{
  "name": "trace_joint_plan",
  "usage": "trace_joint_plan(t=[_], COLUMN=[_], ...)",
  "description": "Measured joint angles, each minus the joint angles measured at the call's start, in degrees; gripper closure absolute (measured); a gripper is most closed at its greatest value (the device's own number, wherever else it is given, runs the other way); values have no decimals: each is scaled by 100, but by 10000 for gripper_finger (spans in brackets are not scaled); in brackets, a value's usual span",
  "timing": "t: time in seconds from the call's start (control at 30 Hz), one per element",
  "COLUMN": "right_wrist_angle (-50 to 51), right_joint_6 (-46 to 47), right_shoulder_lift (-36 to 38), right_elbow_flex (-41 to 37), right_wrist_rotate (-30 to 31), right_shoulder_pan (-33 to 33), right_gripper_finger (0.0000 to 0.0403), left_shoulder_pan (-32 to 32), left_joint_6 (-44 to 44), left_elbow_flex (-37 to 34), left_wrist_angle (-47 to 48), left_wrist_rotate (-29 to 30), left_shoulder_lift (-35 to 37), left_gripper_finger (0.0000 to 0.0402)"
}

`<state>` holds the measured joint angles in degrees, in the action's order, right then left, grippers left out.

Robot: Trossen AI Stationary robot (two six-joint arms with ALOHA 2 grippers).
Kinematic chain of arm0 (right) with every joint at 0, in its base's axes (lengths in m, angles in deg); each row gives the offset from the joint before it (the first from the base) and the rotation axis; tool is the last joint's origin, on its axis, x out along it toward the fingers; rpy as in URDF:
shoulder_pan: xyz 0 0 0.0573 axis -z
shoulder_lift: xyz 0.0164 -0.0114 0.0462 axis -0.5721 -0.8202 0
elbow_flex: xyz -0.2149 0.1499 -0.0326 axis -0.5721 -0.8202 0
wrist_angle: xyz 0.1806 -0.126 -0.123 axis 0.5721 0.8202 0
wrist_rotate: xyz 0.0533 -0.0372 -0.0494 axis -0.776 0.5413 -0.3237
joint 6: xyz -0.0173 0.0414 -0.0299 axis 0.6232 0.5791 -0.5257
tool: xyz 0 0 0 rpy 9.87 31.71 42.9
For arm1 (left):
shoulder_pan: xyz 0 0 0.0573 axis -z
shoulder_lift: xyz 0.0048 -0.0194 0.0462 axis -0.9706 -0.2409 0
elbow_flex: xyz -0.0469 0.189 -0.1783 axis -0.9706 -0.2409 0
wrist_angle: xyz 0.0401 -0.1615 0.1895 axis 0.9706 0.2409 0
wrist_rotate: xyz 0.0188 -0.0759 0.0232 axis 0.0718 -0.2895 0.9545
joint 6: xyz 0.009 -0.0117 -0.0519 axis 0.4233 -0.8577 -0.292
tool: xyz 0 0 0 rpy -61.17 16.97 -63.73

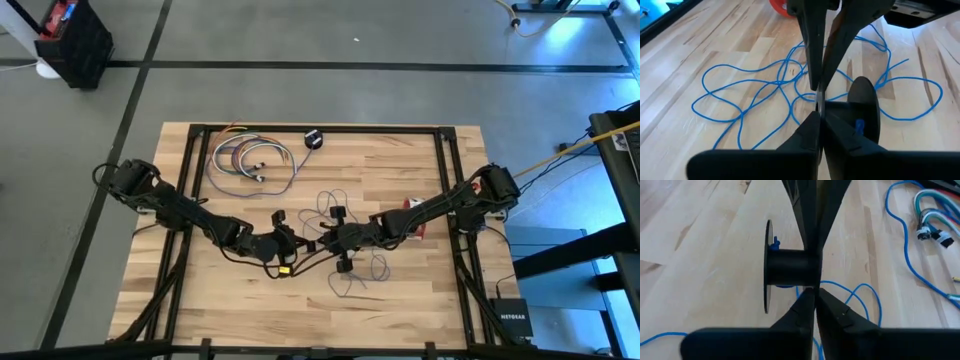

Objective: Coil cords
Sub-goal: Coil the blue wire onto the spool

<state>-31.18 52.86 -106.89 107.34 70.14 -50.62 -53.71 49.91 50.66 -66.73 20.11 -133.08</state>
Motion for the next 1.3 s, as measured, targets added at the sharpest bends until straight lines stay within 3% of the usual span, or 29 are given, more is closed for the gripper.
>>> trace_joint_plan(t=[0.1,0.23,0.33,0.43,0.57,0.63,0.73,0.8,0.9,0.97,1.07,1.3], right_wrist_angle=[261,1824,3287,4513,4701,4319,3127,1850,49,-1179,-2260,-3066], right_joint_6=[-203,-277,167,689,1472,1555,1530,1396,1003,798,599,-518], right_shoulder_lift=[0,345,736,1142,1650,1744,1724,1624,1401,1220,960,542], right_elbow_flex=[151,755,1200,1417,1225,910,241,-294,-1126,-1537,-1955,-2066], right_wrist_rotate=[-28,412,630,452,670,1221,2574,3459,4220,4302,3851,2657], right_shoulder_pan=[0,-12,-59,-201,-667,-976,-1395,-1537,-1503,-1347,-1013,-276], right_gripper_finger=[367,337,309,288,277,277,277,277,276,276,276,276], left_shoulder_pan=[0,0,-2,-11,-116,-186,-344,-433,-515,-519,-492,-354], left_joint_6=[56,81,201,372,931,1270,1567,1604,1591,1561,1633,1820], left_elbow_flex=[0,0,0,0,0,7,4,4,0,0,0,0], left_wrist_angle=[5,28,45,-195,-1034,-1555,-2103,-2220,-2240,-2234,-2248,-2300], left_wrist_rotate=[2,304,739,1231,1707,1724,1718,1716,1677,1590,1482,1468], left_shoulder_lift=[45,272,529,752,902,903,898,903,896,896,896,896], left_gripper_finger=[397,397,399,398,399,398,399,399,398,399,399,399])
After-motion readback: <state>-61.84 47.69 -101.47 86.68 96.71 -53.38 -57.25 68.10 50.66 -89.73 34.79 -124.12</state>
